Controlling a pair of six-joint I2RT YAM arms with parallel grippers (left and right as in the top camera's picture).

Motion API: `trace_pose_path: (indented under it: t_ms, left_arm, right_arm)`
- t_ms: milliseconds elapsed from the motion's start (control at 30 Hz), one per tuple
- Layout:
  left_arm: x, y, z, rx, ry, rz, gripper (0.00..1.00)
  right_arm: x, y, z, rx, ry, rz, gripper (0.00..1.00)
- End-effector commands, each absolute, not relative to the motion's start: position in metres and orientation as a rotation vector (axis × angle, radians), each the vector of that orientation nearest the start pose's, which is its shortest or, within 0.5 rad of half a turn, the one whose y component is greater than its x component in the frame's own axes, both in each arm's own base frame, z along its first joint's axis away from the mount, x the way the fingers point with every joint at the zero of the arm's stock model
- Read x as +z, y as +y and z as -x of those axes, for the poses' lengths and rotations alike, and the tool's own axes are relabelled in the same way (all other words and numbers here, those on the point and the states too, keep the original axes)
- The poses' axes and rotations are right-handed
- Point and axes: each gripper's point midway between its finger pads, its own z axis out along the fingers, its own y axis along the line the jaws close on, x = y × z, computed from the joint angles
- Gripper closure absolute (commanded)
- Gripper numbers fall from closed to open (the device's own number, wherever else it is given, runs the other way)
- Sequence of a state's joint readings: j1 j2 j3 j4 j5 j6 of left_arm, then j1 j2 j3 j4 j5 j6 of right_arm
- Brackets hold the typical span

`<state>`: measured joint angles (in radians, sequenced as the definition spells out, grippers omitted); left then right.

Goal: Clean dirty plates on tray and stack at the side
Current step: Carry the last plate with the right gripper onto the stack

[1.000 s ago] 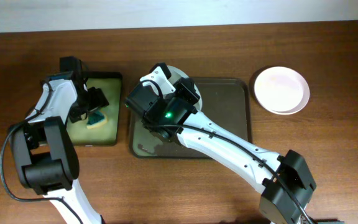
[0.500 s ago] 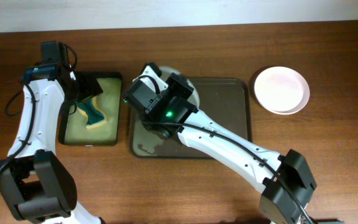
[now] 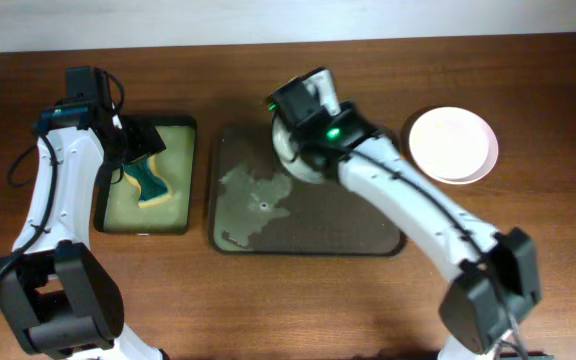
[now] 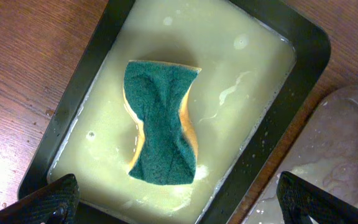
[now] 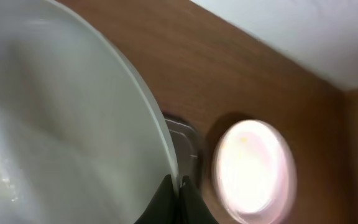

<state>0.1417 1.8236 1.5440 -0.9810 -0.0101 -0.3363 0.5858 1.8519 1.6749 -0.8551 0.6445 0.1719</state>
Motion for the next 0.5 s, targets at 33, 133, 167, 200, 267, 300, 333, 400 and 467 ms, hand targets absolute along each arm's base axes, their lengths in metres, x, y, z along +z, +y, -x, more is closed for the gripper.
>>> trace_pose_path:
  t_ms: [33, 133, 167, 200, 267, 300, 333, 400, 467]
  left_arm:
    - [0.131, 0.061, -0.410, -0.039, 2.735, 0.673, 0.01]
    - [0.131, 0.061, -0.410, -0.039, 2.735, 0.673, 0.01]
    - [0.131, 0.061, -0.410, -0.039, 2.735, 0.673, 0.01]
    - [0.131, 0.061, -0.410, -0.039, 2.735, 0.673, 0.01]
    - [0.131, 0.061, -0.410, -0.039, 2.735, 0.673, 0.01]
    - [0.131, 0.061, -0.410, -0.039, 2.735, 0.673, 0.01]
    - [0.131, 0.061, -0.410, -0.039, 2.735, 0.673, 0.01]
    - [0.131, 0.061, -0.410, -0.039, 2.735, 0.673, 0.01]
    - [0.131, 0.061, -0.410, -0.039, 2.735, 0.673, 0.01]
  right_arm:
    - [0.290, 0.064, -0.444, -0.053, 2.283, -0.163, 0.96]
    - [0.269, -0.035, -0.444, 0.088, 2.356, -0.417, 0.96]
    - [0.251, -0.071, -0.439, 0.108, 2.390, -0.526, 0.96]
    - [0.232, -0.099, -0.436, 0.115, 2.413, -0.614, 0.96]
    - [0.190, -0.145, -0.428, 0.109, 2.446, -0.801, 0.96]
    - [0.172, -0.159, -0.425, 0.113, 2.458, -0.891, 0.96]
    - [0.149, -0.169, -0.423, 0.129, 2.474, -0.995, 0.96]
    - [0.115, -0.170, -0.425, 0.154, 2.536, -1.045, 0.96]
    - [0.090, -0.166, -0.425, 0.171, 2.592, -1.064, 0.96]
